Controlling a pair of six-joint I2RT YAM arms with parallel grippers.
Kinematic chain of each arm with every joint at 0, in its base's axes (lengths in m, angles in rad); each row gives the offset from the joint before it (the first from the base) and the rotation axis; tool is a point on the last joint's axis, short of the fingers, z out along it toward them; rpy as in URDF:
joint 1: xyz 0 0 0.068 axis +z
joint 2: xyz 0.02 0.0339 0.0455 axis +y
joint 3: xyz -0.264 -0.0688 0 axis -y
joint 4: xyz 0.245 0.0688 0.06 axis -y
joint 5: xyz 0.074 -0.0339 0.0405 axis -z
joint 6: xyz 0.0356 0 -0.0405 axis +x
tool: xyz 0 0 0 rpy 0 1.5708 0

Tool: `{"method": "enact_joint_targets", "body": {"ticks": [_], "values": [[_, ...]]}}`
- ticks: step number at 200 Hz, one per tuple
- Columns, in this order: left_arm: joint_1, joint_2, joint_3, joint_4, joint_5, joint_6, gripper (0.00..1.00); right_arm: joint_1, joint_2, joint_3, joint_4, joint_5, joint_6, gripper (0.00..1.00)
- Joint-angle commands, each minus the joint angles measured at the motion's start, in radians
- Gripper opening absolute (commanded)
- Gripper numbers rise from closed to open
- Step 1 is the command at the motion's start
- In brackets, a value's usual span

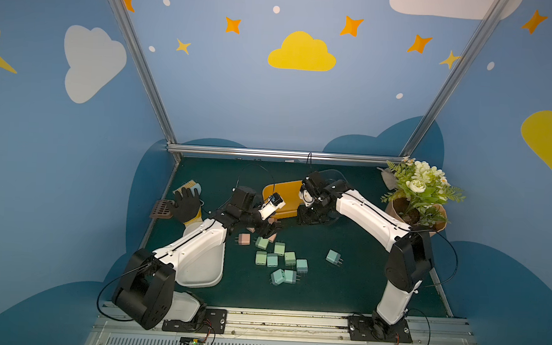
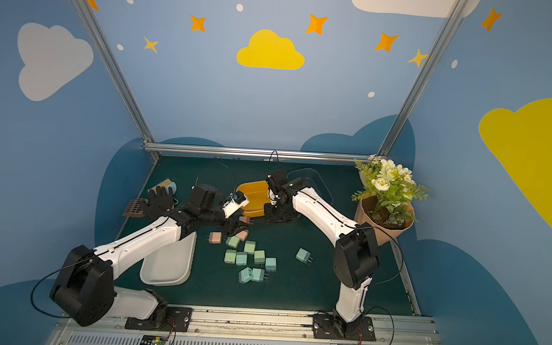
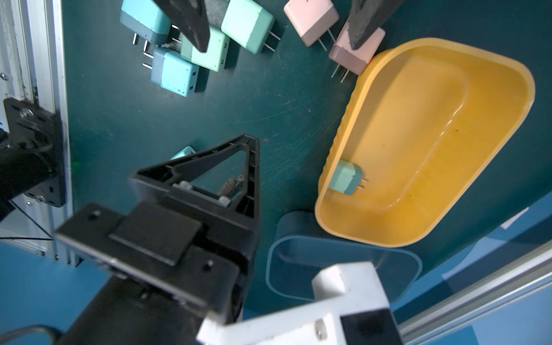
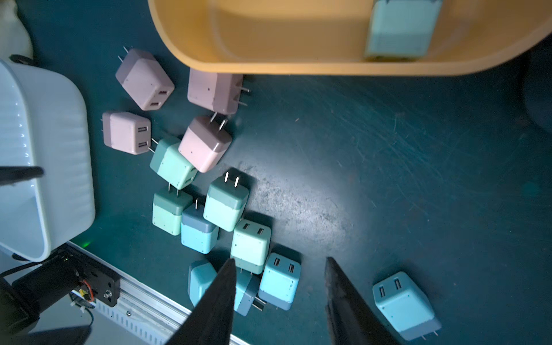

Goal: Place the plugs by color into the storage box
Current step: Pick up the plug from the center of the board.

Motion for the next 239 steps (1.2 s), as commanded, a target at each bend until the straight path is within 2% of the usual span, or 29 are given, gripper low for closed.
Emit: {"method": "enact_joint_targets", "body": {"ticks": [1,18,45,84,123,161,191,239], "values": [[-0.006,-0.024,-0.072,0.032,0.098,0.121,0.74,0.007,-0.053,-0.038,-0.017,0.026,0.063,0.49],[-0.018,-0.038,-0.127,0.097,0.138,0.181,0.74,0.005,-0.086,-0.080,-0.038,0.050,0.113,0.49],[-0.033,-0.053,-0.181,0.178,0.194,0.203,0.75,0.005,-0.147,-0.149,-0.059,0.079,0.171,0.50],[-0.091,-0.085,-0.182,0.131,0.232,0.264,0.75,0.007,-0.230,-0.222,-0.087,0.099,0.247,0.51],[-0.189,-0.124,-0.173,0.037,0.185,0.349,0.75,-0.005,-0.341,-0.354,-0.081,0.109,0.354,0.53],[-0.214,-0.128,-0.138,-0.055,0.183,0.407,0.76,-0.005,-0.417,-0.459,-0.026,0.106,0.391,0.53],[-0.227,-0.106,-0.101,-0.103,0.173,0.398,0.76,-0.013,-0.429,-0.527,0.017,0.110,0.391,0.56],[-0.274,-0.075,-0.092,-0.160,0.074,0.436,0.77,-0.022,-0.410,-0.574,0.060,0.121,0.386,0.63]]}}
